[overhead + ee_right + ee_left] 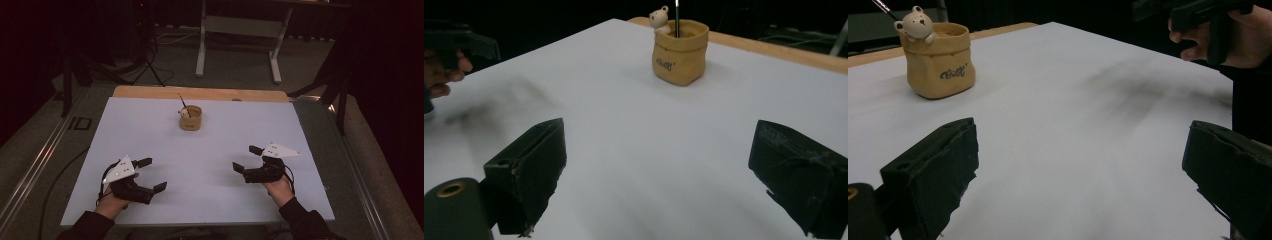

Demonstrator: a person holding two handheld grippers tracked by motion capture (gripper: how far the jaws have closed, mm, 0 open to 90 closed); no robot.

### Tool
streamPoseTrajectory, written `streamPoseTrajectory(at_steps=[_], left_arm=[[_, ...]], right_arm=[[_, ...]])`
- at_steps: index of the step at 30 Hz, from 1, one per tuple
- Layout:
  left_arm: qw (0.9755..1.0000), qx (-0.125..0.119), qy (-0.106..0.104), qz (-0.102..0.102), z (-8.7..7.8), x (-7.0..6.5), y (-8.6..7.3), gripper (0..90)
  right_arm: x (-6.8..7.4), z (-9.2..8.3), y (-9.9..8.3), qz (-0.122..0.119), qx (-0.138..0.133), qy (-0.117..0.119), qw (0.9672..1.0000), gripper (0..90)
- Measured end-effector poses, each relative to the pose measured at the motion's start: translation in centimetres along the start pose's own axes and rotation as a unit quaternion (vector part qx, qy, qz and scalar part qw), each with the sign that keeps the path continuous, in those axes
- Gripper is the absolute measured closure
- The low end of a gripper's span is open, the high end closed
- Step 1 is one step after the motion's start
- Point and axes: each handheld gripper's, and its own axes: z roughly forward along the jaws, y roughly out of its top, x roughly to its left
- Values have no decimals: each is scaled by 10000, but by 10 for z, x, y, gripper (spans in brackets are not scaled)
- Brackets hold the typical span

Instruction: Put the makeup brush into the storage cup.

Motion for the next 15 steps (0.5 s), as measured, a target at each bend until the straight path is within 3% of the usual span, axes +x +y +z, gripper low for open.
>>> streamPoseTrajectory(at_steps=[8,15], left_arm=[[10000,-19,-19,-6,0,0,0,23],[10000,21,0,28,1,1,0,23]], right_arm=[[-2,-9,-16,107,179,-30,9998,85],[-3,-9,-19,44,193,-73,9998,85]])
